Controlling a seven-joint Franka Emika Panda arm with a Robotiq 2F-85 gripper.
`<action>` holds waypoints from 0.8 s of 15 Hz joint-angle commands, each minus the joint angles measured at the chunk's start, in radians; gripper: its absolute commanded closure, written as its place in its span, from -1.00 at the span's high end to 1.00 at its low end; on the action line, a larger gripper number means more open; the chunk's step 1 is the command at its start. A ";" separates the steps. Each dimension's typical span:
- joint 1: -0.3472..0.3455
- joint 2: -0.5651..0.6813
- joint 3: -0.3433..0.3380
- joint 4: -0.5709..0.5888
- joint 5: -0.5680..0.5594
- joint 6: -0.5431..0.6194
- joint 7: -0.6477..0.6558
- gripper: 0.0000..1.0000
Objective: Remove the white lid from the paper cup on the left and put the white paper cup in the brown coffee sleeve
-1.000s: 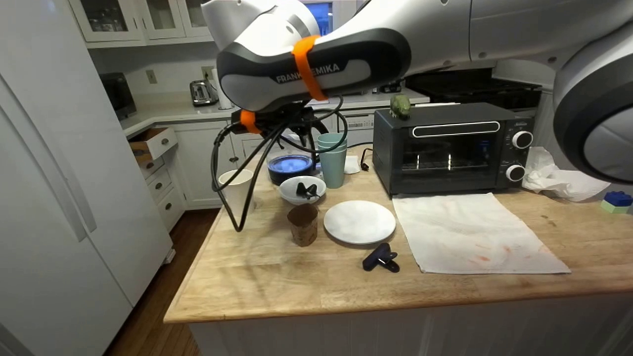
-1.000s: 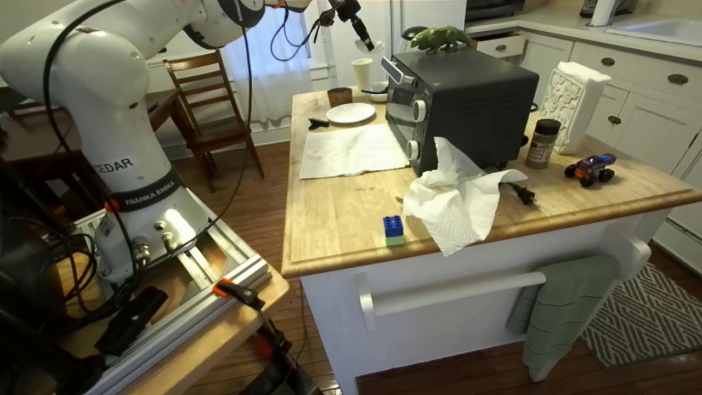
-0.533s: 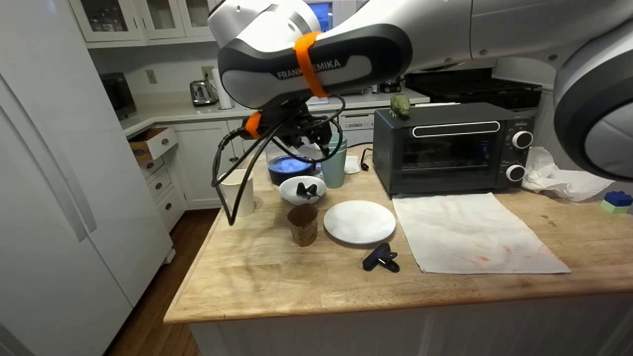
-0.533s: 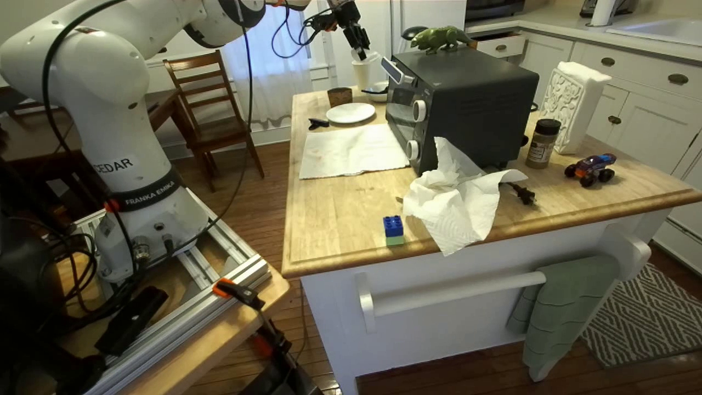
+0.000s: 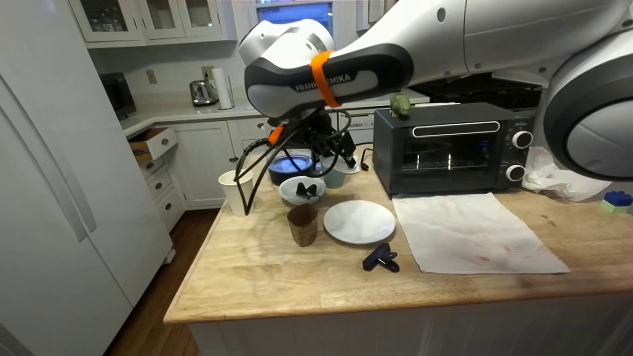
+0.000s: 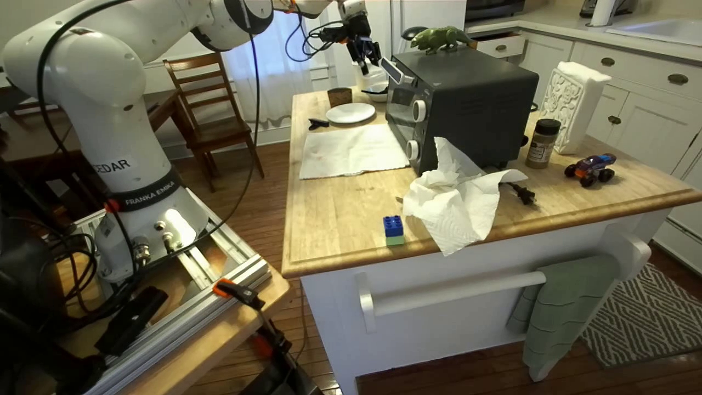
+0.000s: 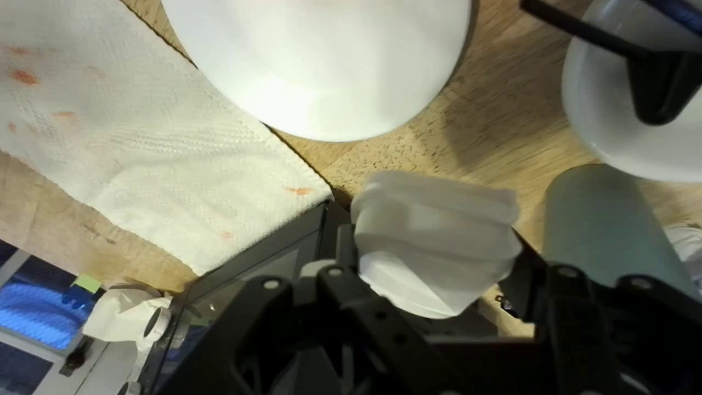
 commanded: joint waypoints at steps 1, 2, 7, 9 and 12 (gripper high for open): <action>-0.047 0.047 0.027 0.000 -0.011 0.022 0.025 0.23; -0.059 0.064 0.032 -0.001 -0.007 0.023 0.021 0.22; -0.091 0.122 0.048 -0.002 -0.001 0.035 0.015 0.69; -0.092 0.123 0.048 -0.002 -0.003 0.045 0.009 0.96; -0.090 0.104 0.049 0.001 0.000 0.073 0.012 1.00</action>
